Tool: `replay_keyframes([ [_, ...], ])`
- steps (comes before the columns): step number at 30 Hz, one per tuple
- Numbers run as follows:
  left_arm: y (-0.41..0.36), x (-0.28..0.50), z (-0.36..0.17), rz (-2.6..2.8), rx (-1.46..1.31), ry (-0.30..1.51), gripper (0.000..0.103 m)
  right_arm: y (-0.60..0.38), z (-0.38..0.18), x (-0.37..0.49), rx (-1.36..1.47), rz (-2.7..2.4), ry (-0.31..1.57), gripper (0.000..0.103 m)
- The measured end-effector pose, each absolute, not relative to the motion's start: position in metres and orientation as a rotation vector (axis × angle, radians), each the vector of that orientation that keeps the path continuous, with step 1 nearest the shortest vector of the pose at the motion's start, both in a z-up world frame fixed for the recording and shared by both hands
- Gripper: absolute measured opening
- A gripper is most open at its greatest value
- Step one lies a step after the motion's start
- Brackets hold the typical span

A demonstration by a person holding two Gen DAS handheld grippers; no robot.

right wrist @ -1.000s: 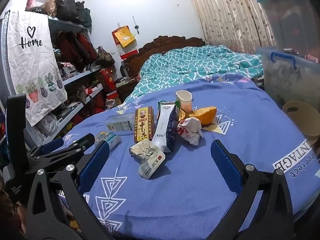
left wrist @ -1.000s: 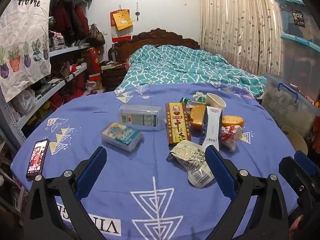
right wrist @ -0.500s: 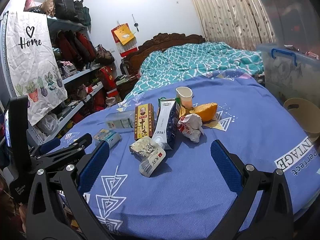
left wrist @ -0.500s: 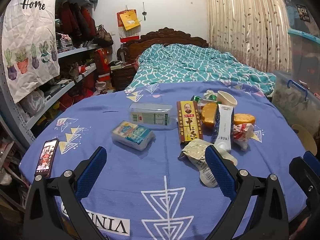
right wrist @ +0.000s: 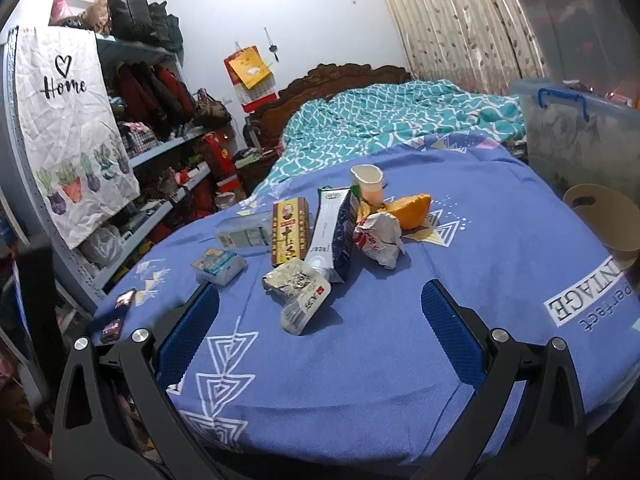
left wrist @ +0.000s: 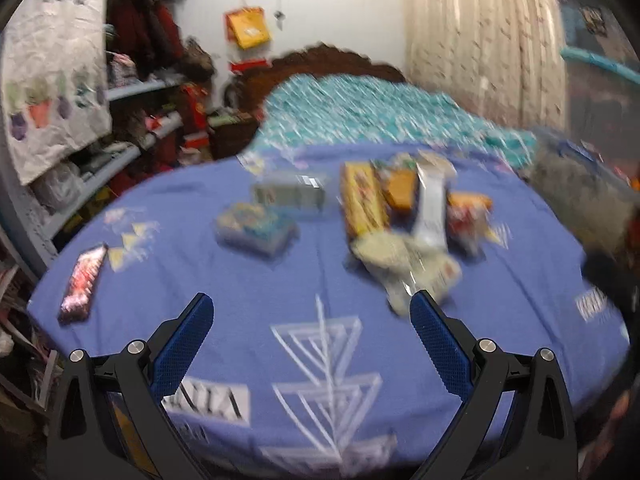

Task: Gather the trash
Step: 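Move both tools toward the trash items on the bed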

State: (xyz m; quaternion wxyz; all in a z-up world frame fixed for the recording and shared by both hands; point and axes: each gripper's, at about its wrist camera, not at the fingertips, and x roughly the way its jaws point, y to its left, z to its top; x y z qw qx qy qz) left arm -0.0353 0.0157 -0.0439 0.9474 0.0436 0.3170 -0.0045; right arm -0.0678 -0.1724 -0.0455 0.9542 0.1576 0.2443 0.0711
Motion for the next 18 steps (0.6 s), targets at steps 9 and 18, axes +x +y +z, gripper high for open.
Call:
replay_keyframes([
  [9,0.016,-0.032,-0.049,0.025,0.104,0.674,0.094,-0.175,-0.053,-0.058,0.348,0.146,0.548,0.1],
  [18,0.023,-0.024,-0.051,0.071,0.088,0.707,0.094,-0.174,-0.058,-0.052,0.352,0.155,0.582,0.1],
])
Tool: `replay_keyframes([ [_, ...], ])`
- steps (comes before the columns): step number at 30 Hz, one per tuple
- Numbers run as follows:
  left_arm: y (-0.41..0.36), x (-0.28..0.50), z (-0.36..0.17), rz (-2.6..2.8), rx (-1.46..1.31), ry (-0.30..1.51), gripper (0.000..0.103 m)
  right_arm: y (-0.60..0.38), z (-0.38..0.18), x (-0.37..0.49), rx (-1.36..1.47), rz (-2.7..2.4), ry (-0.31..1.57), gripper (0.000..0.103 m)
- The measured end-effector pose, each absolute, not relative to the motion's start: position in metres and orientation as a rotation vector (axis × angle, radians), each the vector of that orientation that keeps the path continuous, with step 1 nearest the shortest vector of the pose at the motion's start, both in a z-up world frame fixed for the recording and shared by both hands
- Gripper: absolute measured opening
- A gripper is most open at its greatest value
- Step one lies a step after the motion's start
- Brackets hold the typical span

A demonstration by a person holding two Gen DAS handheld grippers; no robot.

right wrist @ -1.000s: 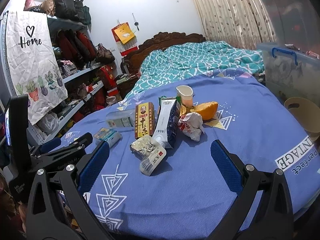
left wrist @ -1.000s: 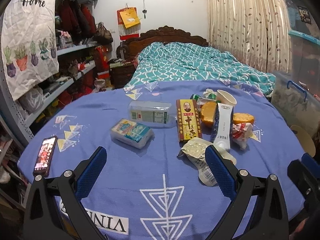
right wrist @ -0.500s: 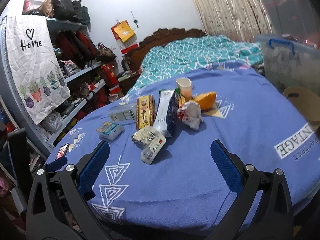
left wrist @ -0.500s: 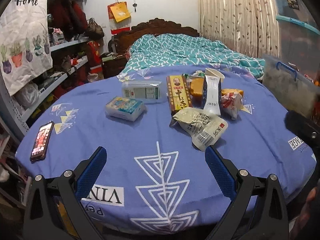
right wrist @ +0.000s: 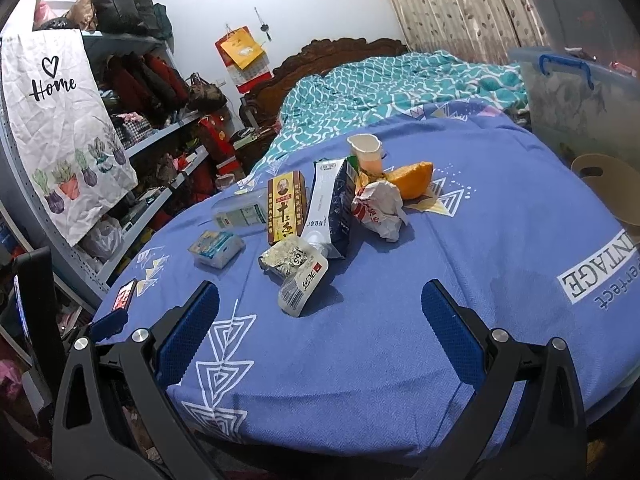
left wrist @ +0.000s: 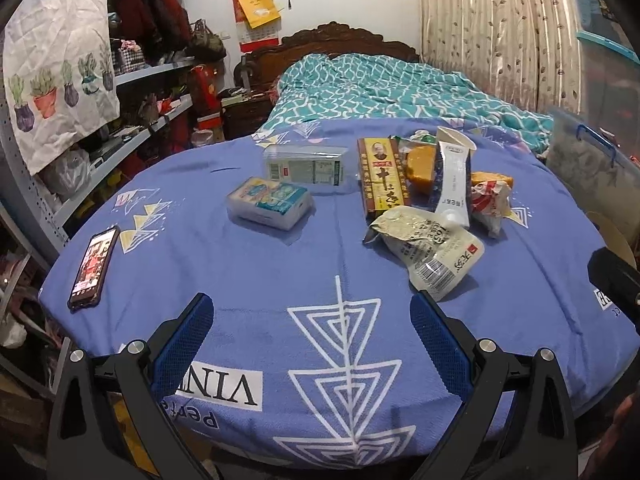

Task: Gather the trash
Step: 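Move both tools toward the trash items on the bed, then grasp the foil snack wrapper with left tool while right tool grasps the white milk carton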

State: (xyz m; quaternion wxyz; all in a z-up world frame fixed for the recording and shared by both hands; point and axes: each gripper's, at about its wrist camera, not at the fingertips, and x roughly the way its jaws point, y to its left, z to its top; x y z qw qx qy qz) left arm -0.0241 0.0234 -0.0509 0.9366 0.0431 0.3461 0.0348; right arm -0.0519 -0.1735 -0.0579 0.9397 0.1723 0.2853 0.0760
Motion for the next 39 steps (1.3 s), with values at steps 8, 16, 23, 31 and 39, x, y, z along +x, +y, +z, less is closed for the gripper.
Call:
replay_keyframes([
  [8,0.025,-0.022,-0.053,0.076,0.082,0.721,0.094,-0.171,-0.061,-0.052,0.352,0.159,0.594,0.1],
  [16,0.004,0.008,-0.043,0.006,0.094,0.752,0.094,-0.199,-0.059,-0.056,0.387,0.033,0.57,0.1],
  [23,-0.026,0.033,-0.048,-0.044,0.127,0.783,0.094,-0.235,-0.065,-0.054,0.43,-0.053,0.559,0.1],
  [31,-0.033,0.055,-0.065,-0.045,0.147,0.836,0.094,-0.248,-0.076,-0.039,0.455,-0.073,0.577,0.1],
  [39,-0.021,0.065,-0.072,-0.047,0.134,0.859,0.094,-0.234,-0.08,-0.025,0.421,-0.04,0.603,0.1],
])
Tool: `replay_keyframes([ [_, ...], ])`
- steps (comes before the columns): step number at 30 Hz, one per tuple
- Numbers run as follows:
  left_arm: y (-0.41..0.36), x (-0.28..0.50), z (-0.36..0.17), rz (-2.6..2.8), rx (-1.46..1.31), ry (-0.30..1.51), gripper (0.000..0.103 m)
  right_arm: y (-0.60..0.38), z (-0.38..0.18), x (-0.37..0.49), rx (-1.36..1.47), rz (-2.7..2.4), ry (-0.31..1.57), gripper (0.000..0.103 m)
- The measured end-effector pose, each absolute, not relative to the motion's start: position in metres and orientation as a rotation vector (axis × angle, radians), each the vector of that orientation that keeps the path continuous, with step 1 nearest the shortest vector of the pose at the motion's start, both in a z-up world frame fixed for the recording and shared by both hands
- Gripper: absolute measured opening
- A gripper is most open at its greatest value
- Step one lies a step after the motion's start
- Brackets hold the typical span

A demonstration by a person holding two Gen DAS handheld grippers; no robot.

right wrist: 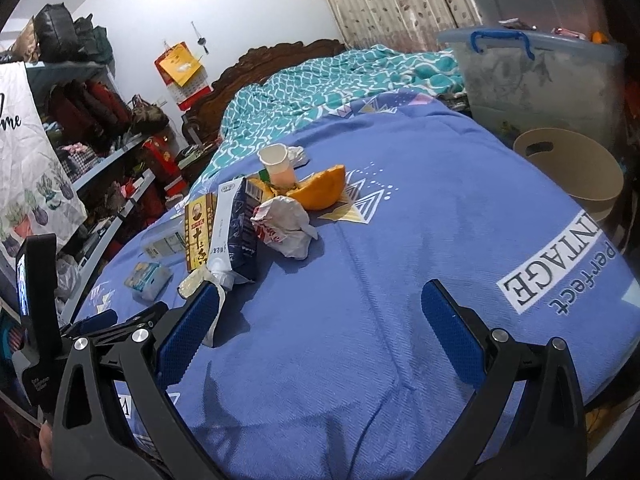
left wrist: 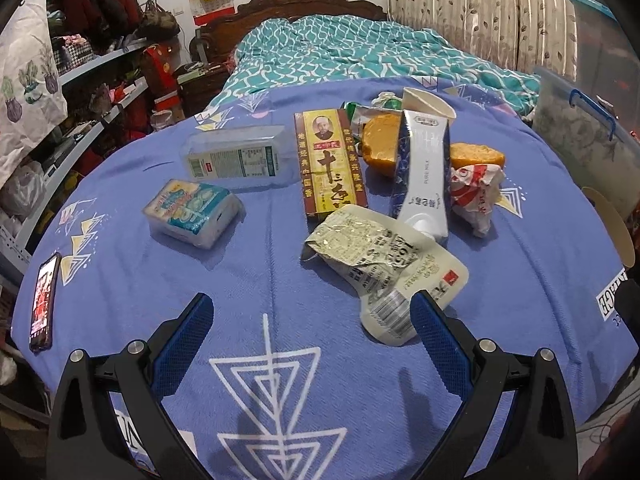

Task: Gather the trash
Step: 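Grasp the foil snack wrapper with left tool while right tool grasps the white milk carton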

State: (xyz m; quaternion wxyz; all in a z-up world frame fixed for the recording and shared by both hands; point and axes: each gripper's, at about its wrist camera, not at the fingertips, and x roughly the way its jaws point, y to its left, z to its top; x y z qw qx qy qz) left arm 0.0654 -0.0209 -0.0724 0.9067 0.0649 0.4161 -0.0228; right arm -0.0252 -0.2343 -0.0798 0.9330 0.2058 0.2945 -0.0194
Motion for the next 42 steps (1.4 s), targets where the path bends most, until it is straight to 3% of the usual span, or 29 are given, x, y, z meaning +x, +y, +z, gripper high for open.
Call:
replay_keyframes([
  [2,-0.01,0.068,-0.072,-0.05,0.113,0.852,0.094,-0.226,-0.08,-0.02,0.397,-0.007,0.613,0.099],
  [4,0.009,0.072,-0.072,-0.066,0.065,0.848,0.094,-0.217,-0.08,-0.014,0.364,0.037,0.631,0.089],
  [6,0.033,0.077,-0.071,-0.076,0.008,0.833,0.094,-0.203,-0.085,-0.004,0.323,0.099,0.671,0.072],
  [9,0.058,0.081,-0.07,-0.079,-0.026,0.822,0.094,-0.188,-0.092,0.01,0.297,0.168,0.721,0.059],
  [11,0.068,0.084,-0.07,-0.09,-0.039,0.821,0.09,-0.176,-0.096,0.024,0.272,0.213,0.747,0.057],
  [15,0.08,0.093,-0.075,-0.146,-0.107,0.868,0.084,-0.161,-0.106,0.056,0.257,0.263,0.795,0.057],
  [22,0.007,0.087,-0.089,-0.322,0.092,0.853,0.088,-0.198,-0.108,0.112,0.457,0.243,0.854,0.059],
  [23,-0.009,0.085,-0.093,-0.351,0.141,0.851,0.092,-0.199,-0.11,0.117,0.476,0.256,0.868,0.06],
  [26,-0.047,0.085,-0.108,-0.394,0.258,0.848,0.094,-0.2,-0.11,0.135,0.507,0.28,0.905,0.079],
  [28,-0.067,0.089,-0.12,-0.393,0.348,0.851,0.094,-0.199,-0.109,0.146,0.515,0.297,0.921,0.082],
  [30,-0.073,0.092,-0.128,-0.376,0.39,0.852,0.085,-0.195,-0.109,0.158,0.506,0.296,0.934,0.085],
  [32,-0.063,0.099,-0.133,-0.38,0.367,0.899,0.048,-0.191,-0.109,0.166,0.5,0.296,0.94,0.086],
  [40,0.029,0.091,-0.114,-0.36,0.127,0.858,0.038,-0.149,-0.113,0.171,0.351,0.27,0.922,0.09],
  [42,0.047,0.085,-0.111,-0.378,0.073,0.853,0.038,-0.135,-0.117,0.171,0.255,0.245,0.911,0.085],
])
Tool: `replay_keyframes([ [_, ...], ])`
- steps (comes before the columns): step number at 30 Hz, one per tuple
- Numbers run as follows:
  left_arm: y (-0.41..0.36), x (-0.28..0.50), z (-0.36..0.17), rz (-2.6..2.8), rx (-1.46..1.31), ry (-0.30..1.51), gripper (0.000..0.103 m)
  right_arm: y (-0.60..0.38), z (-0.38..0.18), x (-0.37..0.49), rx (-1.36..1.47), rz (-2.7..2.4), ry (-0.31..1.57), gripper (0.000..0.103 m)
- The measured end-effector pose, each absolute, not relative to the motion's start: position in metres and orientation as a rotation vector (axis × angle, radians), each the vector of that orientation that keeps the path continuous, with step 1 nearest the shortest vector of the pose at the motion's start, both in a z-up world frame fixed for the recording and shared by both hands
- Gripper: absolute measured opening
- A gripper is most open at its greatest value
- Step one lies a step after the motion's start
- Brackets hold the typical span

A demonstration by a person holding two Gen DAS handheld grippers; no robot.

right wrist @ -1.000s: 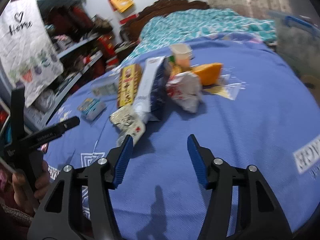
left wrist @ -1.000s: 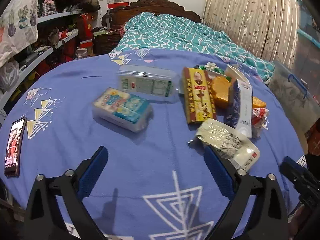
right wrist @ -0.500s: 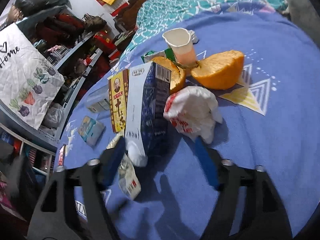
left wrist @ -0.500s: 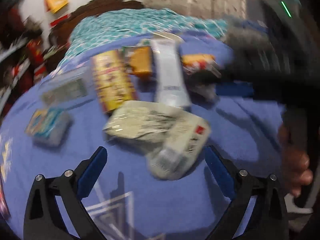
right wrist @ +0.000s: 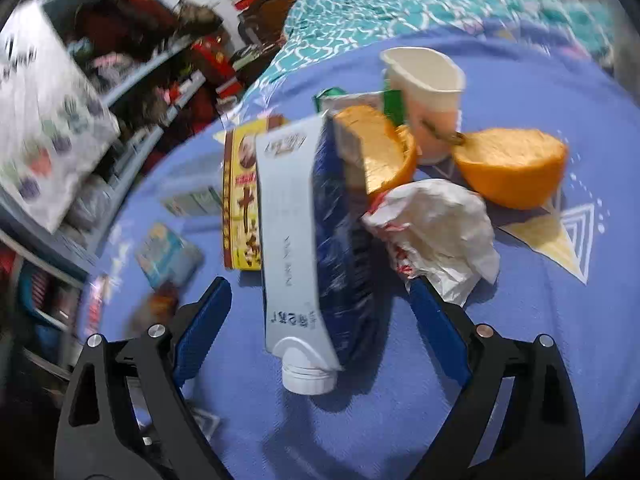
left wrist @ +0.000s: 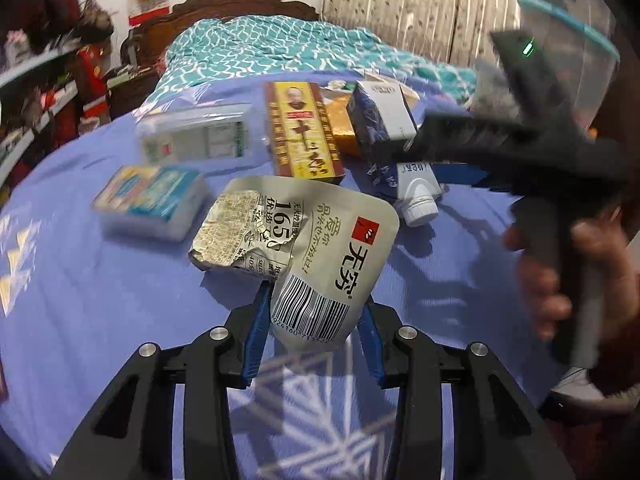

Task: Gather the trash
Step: 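Grasp the foil snack wrapper with left tool while right tool grasps the white milk carton, then carry wrapper and milk carton to the beige bin and release both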

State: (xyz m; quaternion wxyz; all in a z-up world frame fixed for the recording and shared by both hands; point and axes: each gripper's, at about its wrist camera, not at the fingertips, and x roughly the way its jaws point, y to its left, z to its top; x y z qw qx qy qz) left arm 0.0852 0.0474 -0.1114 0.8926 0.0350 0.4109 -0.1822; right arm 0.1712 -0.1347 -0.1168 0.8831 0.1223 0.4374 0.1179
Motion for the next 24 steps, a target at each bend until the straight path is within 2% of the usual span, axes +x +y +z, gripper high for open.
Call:
replay_keyframes([
  [1,0.053,0.078,-0.11,-0.385,0.052,0.847,0.038,-0.128,-0.121,0.171,0.19,0.239,0.917,0.078],
  [2,0.055,0.078,-0.108,-0.386,0.044,0.845,0.038,-0.126,-0.123,0.17,0.183,0.257,0.931,0.06],
  [8,0.056,0.068,-0.077,-0.449,0.001,0.773,0.036,-0.154,-0.102,0.121,0.294,0.382,0.83,0.059],
  [14,-0.003,0.063,-0.046,-0.619,0.026,0.716,0.036,-0.212,-0.086,0.056,0.365,0.338,0.667,0.059],
  [24,-0.219,0.094,-0.034,-1.03,0.224,0.741,0.035,-0.415,-0.117,0.004,0.683,-0.137,0.616,0.059],
])
